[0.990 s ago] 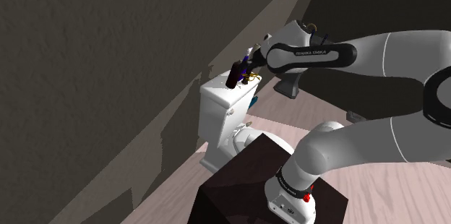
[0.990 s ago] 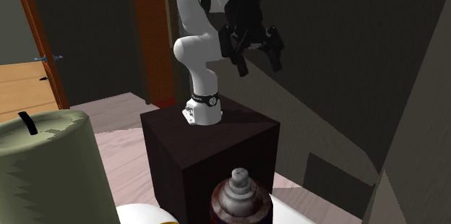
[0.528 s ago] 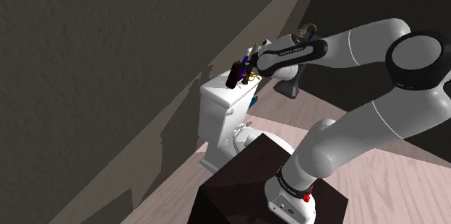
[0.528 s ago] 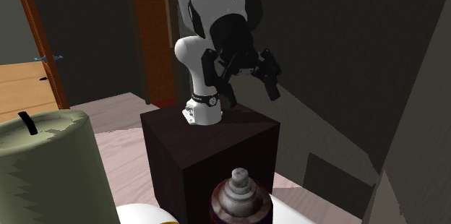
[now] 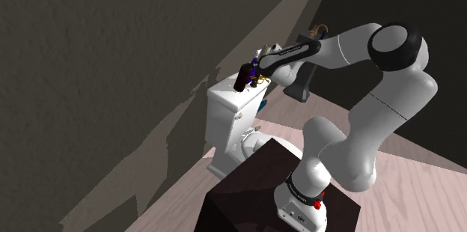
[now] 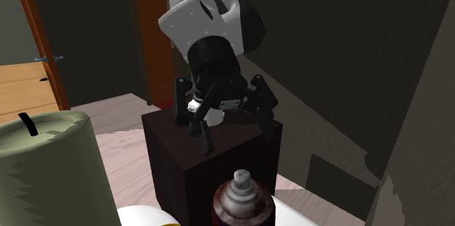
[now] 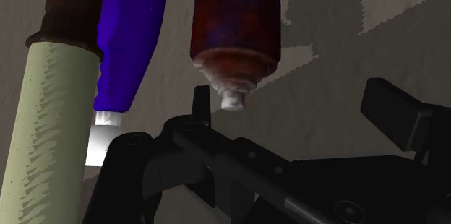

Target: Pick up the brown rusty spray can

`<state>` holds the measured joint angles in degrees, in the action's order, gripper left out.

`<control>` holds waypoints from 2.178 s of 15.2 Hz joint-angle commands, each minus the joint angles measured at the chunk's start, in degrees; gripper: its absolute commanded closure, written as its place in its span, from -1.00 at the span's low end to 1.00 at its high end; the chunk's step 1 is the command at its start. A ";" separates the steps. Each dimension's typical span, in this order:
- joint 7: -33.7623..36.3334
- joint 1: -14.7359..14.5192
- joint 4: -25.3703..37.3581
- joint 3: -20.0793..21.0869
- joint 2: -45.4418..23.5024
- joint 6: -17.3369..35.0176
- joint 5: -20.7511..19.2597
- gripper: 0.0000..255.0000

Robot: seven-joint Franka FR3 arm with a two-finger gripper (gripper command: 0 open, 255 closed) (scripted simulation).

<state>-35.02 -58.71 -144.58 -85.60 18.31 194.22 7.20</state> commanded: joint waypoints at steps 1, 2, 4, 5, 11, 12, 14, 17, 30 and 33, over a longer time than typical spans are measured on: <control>-1.96 -13.80 3.58 -14.38 2.55 3.57 -0.93 -1.00; -3.30 -18.04 5.38 -18.78 4.41 4.97 -1.06 -1.00; -4.51 -20.59 5.26 -21.26 5.60 6.43 -0.60 -1.00; -4.99 -21.79 5.22 -22.47 6.21 7.16 -0.51 -1.00; -7.18 -26.70 5.18 -27.42 9.25 10.40 -0.26 -1.00; -7.19 -26.70 5.18 -27.42 9.25 10.40 -0.26 -1.00; -7.16 -26.69 5.12 -27.39 9.22 10.45 -0.24 1.00; -7.15 -26.70 5.09 -27.37 9.20 10.47 -0.23 1.00; -3.36 -17.44 5.42 -18.12 4.23 4.66 -0.84 1.00; -2.06 -13.13 5.73 -13.80 2.76 2.44 -1.10 1.00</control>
<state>-37.42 -72.94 -139.19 -100.50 21.48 197.46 6.17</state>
